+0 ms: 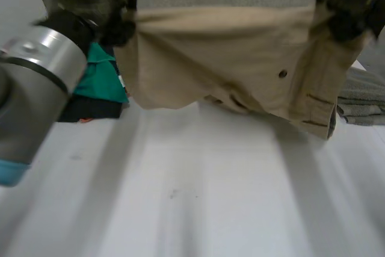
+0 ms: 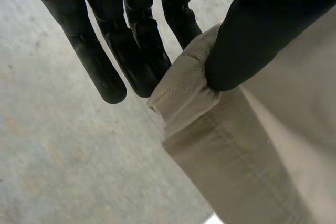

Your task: Fold the laundry.

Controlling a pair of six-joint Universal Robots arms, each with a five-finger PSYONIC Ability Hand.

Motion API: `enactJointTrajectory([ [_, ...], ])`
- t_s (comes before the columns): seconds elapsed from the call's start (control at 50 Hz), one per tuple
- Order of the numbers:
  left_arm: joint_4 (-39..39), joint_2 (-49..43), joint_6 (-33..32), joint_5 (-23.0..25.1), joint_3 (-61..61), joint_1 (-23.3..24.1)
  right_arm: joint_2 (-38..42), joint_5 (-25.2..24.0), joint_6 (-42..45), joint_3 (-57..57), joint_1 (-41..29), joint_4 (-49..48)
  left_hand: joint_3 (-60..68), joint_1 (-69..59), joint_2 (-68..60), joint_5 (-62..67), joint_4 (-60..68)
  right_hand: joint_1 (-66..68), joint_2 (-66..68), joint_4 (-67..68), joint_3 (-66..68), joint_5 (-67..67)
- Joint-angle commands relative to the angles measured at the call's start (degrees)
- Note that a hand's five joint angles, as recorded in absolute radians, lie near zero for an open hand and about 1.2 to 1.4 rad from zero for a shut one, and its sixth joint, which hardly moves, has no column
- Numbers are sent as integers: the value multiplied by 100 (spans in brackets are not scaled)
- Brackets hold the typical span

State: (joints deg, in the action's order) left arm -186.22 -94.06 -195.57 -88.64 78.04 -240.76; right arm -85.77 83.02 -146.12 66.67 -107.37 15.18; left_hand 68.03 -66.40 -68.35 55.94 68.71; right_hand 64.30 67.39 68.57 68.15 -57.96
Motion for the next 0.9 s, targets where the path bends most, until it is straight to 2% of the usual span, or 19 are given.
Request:
enactJointTrajectory([
  [0.02, 340, 187, -33, 31, -52, 3, 1034, -67, 145, -1717, 5, 1470, 1197, -1360, -1165, 1406, 1129, 1570, 1261, 1143, 1185, -1204],
  [0.14, 315, -1183, -60, -13, -613, -24, 2247, 12, 321, -2447, -56, 1664, 1197, -1360, -1165, 1406, 1129, 1570, 1261, 1143, 1185, -1204],
  [0.24, 244, -2273, -209, -4, -1834, -76, 3144, 240, 286, -3255, -65, 1164, 1197, -1360, -1165, 1406, 1129, 1570, 1261, 1143, 1185, -1204],
  [0.3, -18, -2661, -437, 13, -2906, -50, 3478, 600, 269, -3888, -91, 278, 1197, -1360, -1165, 1406, 1129, 1570, 1261, 1143, 1185, -1204],
  [0.32, -341, -2723, -481, 5, -3326, -50, 3540, 784, 251, -4168, -91, -403, 1197, -1360, -1165, 1406, 1129, 1570, 1261, 1143, 1185, -1204],
  [0.34, -623, -2723, -473, 5, -3539, -50, 3540, 829, 242, -4223, -109, -689, 1197, -1360, -1165, 1406, 1129, 1570, 1261, 1143, 1185, -1204],
  [0.38, -1142, -2697, -464, -22, -3743, -76, 3471, 935, 190, -4302, -187, -1800, 1197, -1360, -1165, 1406, 1129, 1570, 1261, 1143, 1185, -1204],
  [0.4, -1762, -2679, -421, -100, -3779, -76, 3435, 927, 163, -4277, -231, -2164, 1197, -1360, -1165, 1406, 1129, 1570, 1261, 1143, 1185, -1204],
  [0.46, -2740, -2575, -403, -381, -3761, -50, 3155, 918, -47, -4032, -302, -3349, 1197, -1360, -1165, 1406, 1129, 1570, 1261, 1143, 1185, -1204],
  [0.5, -2867, -2469, -411, -522, -3691, -33, 2953, 892, -118, -3855, -311, -3635, 1197, -1360, -1165, 1406, 1129, 1570, 1261, 1143, 1185, -1204],
  [0.6, -2446, -2170, -385, -628, -3095, -68, 2679, 777, -232, -3451, -320, -3487, 1197, -1360, -1165, 1406, 1129, 1570, 1261, 1143, 1185, -1204],
  [0.68, -2077, -1994, -376, -655, -2234, -94, 2697, 584, -232, -3117, -329, -2767, 1197, -1360, -1165, 1406, 1129, 1570, 1261, 1143, 1185, -1204],
  [0.76, -1839, -1783, -385, -628, -1118, -120, 2959, 146, -224, -2652, -302, -1793, 1197, -1360, -1165, 1406, 1129, 1570, 1261, 1143, 1185, -1204],
  [0.84, -1708, -1713, -446, -584, 128, -50, 3354, -171, -162, -2082, -258, -1300, 1197, -1360, -1165, 1406, 1129, 1570, 1261, 1143, 1185, -1204],
  [0.9, -1637, -1730, -490, -567, 640, -15, 3627, -199, -31, -1554, -258, -1079, 1197, -1360, -1165, 1406, 1129, 1570, 1261, 1143, 1185, -1204],
])
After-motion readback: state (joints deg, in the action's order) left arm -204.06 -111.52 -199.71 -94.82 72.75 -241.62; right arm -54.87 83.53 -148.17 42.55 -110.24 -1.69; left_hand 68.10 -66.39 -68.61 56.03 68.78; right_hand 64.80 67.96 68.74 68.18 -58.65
